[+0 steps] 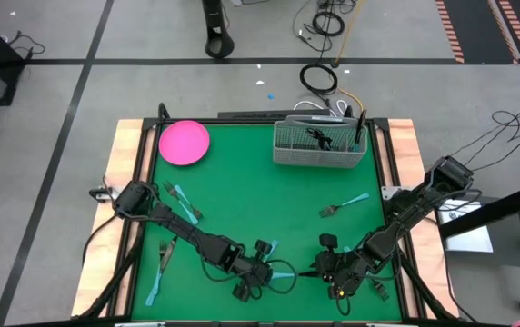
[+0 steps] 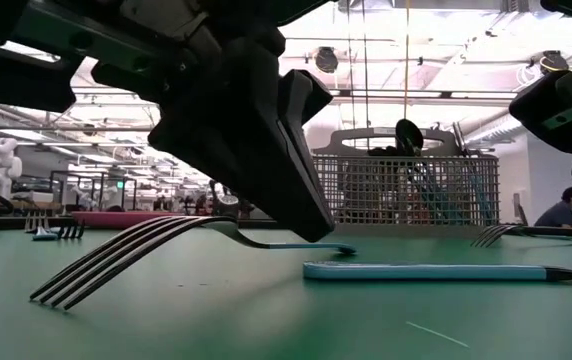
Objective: Sort silverware
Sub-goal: Put the right black knife into the cutlery rack with the other black knives
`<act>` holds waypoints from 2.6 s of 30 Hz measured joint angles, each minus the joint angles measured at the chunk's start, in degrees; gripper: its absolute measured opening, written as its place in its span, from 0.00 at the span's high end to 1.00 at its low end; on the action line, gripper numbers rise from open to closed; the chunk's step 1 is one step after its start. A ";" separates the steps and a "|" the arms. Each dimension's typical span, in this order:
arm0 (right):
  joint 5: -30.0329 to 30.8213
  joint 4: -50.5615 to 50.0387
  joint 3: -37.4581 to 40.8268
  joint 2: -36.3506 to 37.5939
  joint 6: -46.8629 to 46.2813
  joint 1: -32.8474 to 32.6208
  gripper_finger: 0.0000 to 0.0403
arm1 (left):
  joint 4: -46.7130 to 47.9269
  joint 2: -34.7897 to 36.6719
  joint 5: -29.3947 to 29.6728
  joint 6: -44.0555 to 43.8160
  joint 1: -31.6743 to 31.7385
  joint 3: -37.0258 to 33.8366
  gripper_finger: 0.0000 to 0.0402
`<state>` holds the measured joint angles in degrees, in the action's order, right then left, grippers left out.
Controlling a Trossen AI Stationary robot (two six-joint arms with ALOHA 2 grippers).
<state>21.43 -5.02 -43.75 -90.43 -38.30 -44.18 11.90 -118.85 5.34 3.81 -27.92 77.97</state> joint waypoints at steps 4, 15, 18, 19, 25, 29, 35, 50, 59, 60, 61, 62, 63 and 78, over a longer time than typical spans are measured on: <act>0.01 0.02 0.00 0.00 0.00 0.00 0.78 | 0.00 0.00 -0.50 -0.02 0.22 -0.06 1.00; 0.00 -0.02 0.00 0.00 0.00 0.00 0.78 | -1.15 -1.12 -2.01 -0.45 0.20 -0.52 1.00; 0.00 0.00 0.00 0.00 0.00 0.02 0.78 | -1.52 -1.62 -2.16 -0.49 0.34 -0.47 1.00; 0.00 -0.02 0.00 0.00 0.00 0.01 0.78 | -1.50 -1.62 -2.39 -0.50 0.41 -0.46 1.00; -0.41 0.00 0.00 0.00 -0.03 0.02 0.78 | -1.20 -1.71 -3.08 -1.98 0.44 -0.46 1.00; -2.12 0.09 0.00 0.00 -0.24 0.00 0.78 | -1.60 -2.73 -4.88 -3.64 0.70 -0.26 1.00; -1.88 0.53 0.00 0.00 -1.09 0.00 0.77 | -1.99 -3.37 -7.45 -4.92 1.38 -0.28 1.00; -1.52 10.32 0.04 -7.40 9.89 0.76 0.57 | -4.50 -3.54 -9.72 -6.42 2.14 -2.51 1.00; -0.61 11.95 0.02 -8.57 6.86 2.31 0.58 | -4.75 -3.54 -9.02 -6.04 1.92 -2.61 1.00; -0.73 12.51 0.02 -9.10 6.62 2.55 0.58 | -5.10 -3.54 -8.35 -5.57 1.69 -2.67 1.00; -0.83 13.13 0.02 -9.67 6.58 2.64 0.58 | -5.79 -3.58 -7.78 -4.85 1.46 -2.67 1.00; -0.83 13.40 0.02 -10.20 6.72 2.65 0.58 | -6.54 -3.61 -6.88 -4.28 1.17 -2.67 1.00; -0.85 13.42 0.02 -10.55 7.13 2.66 0.58 | -7.03 -3.64 -5.84 -3.46 0.95 -2.67 1.00; -0.77 13.84 0.02 -10.62 7.45 2.60 0.58 | -5.88 -1.76 3.17 0.51 -1.19 -2.80 1.00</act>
<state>20.66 8.82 -43.72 -101.06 -30.85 -41.58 6.02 -120.61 8.51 4.32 -29.11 75.18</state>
